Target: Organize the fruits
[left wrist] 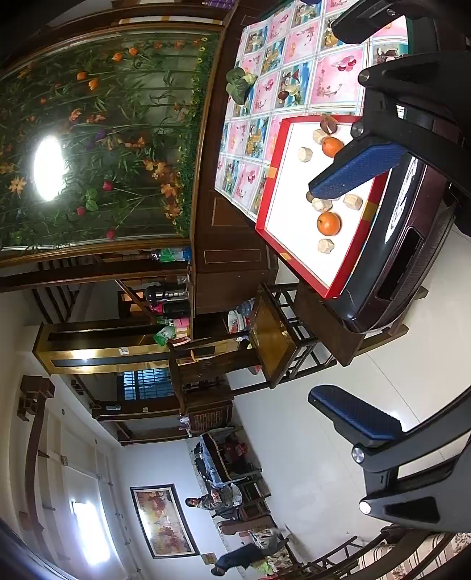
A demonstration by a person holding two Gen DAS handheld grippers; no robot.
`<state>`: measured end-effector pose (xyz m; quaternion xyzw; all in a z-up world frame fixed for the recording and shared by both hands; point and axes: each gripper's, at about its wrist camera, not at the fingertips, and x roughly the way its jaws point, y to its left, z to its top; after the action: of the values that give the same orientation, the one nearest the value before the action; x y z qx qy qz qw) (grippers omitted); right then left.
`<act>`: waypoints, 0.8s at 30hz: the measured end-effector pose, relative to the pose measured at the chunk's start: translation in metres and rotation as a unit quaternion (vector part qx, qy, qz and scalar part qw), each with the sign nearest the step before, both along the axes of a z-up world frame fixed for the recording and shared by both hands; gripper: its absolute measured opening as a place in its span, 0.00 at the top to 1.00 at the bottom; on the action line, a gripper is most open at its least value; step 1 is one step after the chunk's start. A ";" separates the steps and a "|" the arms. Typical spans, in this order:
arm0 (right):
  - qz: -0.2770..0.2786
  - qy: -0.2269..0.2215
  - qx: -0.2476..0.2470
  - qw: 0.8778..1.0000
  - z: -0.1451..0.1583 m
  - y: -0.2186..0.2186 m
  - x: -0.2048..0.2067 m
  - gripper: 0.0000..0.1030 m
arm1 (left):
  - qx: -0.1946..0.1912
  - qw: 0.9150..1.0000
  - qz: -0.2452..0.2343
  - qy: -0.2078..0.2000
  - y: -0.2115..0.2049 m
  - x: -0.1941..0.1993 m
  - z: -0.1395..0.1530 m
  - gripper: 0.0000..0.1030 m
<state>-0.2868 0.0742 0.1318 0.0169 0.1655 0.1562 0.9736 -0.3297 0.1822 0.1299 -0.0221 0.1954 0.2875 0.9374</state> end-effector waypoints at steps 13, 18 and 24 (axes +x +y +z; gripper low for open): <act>0.003 0.001 -0.006 1.000 -0.002 0.006 0.000 0.00 | 0.006 1.000 -0.003 0.002 -0.001 -0.003 0.002 0.01; 0.004 0.001 -0.006 1.000 -0.002 0.006 0.001 0.00 | 0.007 1.000 -0.004 0.003 -0.002 -0.002 0.002 0.01; 0.005 0.003 -0.007 1.000 -0.005 0.007 0.001 0.00 | 0.013 1.000 -0.009 0.004 -0.004 -0.001 0.001 0.01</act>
<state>-0.2857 0.0816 0.1271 0.0098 0.1700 0.1594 0.9724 -0.3311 0.1779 0.1313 -0.0070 0.1960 0.2813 0.9393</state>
